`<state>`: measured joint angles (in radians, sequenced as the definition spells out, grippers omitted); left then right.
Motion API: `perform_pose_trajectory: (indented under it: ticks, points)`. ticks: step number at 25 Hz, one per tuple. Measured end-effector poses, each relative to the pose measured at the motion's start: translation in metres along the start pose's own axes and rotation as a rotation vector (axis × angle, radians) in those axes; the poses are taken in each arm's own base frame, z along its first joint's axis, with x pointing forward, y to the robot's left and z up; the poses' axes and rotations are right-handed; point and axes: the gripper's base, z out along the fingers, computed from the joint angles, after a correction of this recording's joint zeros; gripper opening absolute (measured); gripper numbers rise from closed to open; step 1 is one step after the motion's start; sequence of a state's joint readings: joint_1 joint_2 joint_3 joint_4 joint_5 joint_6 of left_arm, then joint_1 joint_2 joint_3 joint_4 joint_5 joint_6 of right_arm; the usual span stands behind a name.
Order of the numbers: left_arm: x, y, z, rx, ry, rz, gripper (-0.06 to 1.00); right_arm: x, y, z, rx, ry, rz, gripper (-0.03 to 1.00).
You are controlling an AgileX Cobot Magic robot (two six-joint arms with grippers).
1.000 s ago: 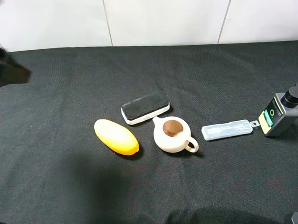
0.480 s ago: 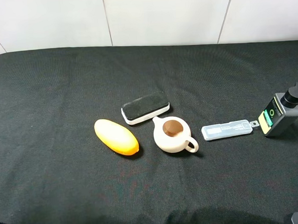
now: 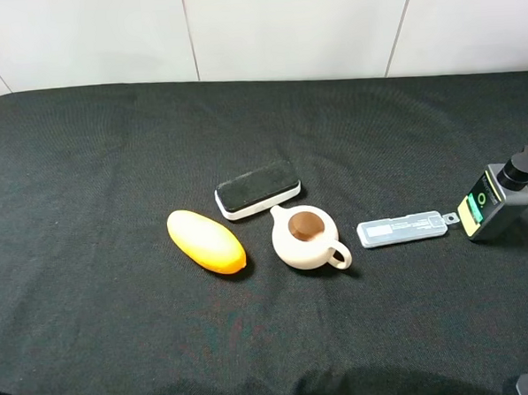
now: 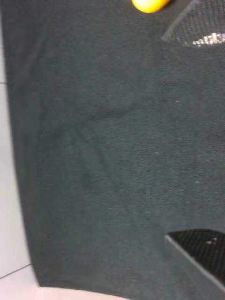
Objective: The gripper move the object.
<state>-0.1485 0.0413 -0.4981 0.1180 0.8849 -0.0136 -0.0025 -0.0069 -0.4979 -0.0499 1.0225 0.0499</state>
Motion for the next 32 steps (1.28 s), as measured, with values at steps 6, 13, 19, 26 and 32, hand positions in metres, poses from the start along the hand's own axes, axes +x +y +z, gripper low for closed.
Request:
perform_pose_trajectory:
  ticks: [6, 13, 19, 26, 32]
  points:
    - [0.012, -0.001, -0.007, 0.014, 0.052, -0.016, 0.82, 0.000, 0.000, 0.000, 0.000, 0.000, 0.000, 0.69]
    - [0.020, -0.001, -0.006, 0.013, 0.138, -0.051, 0.82, 0.000, 0.000, 0.000, 0.000, 0.000, 0.000, 0.69]
    - [0.021, -0.002, -0.005, 0.014, 0.141, -0.052, 0.82, 0.000, 0.000, 0.000, 0.000, 0.000, 0.000, 0.69]
    - [0.021, -0.002, -0.005, 0.014, 0.141, -0.052, 0.82, 0.000, 0.000, 0.000, 0.000, 0.000, 0.000, 0.69]
    - [0.021, -0.002, -0.005, 0.014, 0.141, -0.052, 0.82, 0.000, 0.000, 0.000, 0.000, 0.000, 0.000, 0.69]
